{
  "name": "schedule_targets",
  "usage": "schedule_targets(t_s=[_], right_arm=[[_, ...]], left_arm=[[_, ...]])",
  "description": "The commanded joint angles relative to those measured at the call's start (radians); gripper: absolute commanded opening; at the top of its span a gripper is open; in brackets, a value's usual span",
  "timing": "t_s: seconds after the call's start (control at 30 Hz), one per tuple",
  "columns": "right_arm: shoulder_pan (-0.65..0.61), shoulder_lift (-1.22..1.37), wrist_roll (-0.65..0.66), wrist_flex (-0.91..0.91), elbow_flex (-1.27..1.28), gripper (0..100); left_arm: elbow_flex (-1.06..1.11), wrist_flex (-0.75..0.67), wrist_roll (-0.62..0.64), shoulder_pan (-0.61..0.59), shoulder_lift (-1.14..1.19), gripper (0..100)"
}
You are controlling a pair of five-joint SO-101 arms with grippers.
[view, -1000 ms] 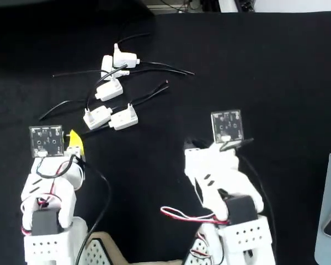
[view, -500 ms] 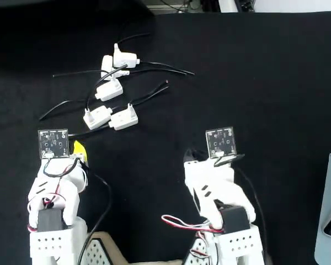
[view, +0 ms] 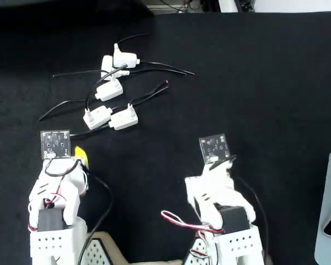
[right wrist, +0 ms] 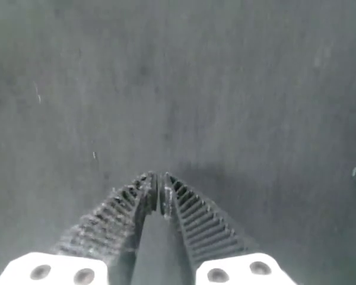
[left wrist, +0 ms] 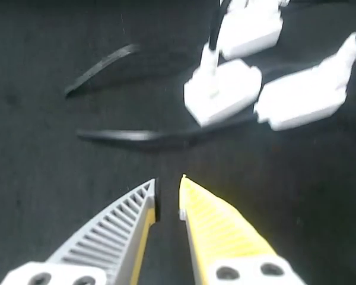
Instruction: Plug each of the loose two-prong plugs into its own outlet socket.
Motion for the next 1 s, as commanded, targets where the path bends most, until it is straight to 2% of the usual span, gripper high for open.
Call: schedule_targets(t_s=[0.0,0.43,0.97], right_arm=[[0.018,-0.070,0.006,0.051,-0.004,1.4],[0.017,-0.070,0.006,0.051,-0.004,1.4],[0.015,-0.070,0.006,0.051,-0.004,1.4]], left_arm=[[0.019,0.114,0.003,-0.002,-0.005,8],[0.019,0.348,0.002,-0.002,-0.005,8],[0.019,0.348,0.006,-0.001,-0.006,8]])
